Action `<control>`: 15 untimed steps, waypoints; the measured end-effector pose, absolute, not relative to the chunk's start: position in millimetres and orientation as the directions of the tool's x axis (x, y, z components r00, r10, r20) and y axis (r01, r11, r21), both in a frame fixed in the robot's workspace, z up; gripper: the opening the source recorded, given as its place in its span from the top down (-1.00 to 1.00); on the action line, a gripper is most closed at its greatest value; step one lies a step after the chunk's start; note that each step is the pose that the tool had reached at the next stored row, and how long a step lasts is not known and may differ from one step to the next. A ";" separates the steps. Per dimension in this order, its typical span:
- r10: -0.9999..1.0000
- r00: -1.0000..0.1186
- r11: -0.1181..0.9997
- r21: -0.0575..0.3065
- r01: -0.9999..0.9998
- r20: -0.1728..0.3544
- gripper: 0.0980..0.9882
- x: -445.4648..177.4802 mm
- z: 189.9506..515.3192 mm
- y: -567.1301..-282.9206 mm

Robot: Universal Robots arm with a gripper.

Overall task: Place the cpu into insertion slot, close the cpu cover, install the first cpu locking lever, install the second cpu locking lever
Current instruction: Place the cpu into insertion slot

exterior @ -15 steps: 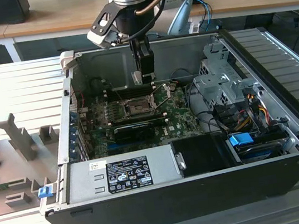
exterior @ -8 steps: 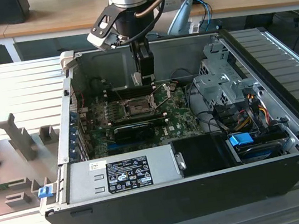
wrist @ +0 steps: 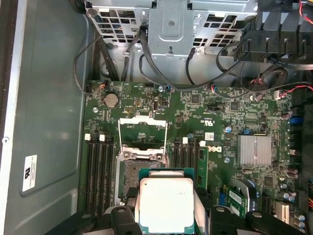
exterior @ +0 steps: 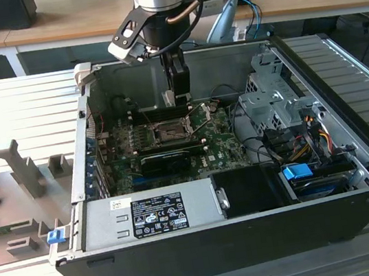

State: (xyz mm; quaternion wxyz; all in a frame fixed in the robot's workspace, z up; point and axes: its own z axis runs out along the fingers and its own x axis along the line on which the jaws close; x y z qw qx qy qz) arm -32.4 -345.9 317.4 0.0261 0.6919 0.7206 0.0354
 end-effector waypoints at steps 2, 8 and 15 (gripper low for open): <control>0.999 -0.041 0.040 0.087 0.995 0.011 0.02 -32.4 316.5 -345.9; 0.999 -0.041 0.040 0.087 0.995 0.012 0.02 -32.4 314.6 -345.9; 0.999 -0.041 0.040 0.087 0.995 0.011 0.02 -32.4 311.4 -345.9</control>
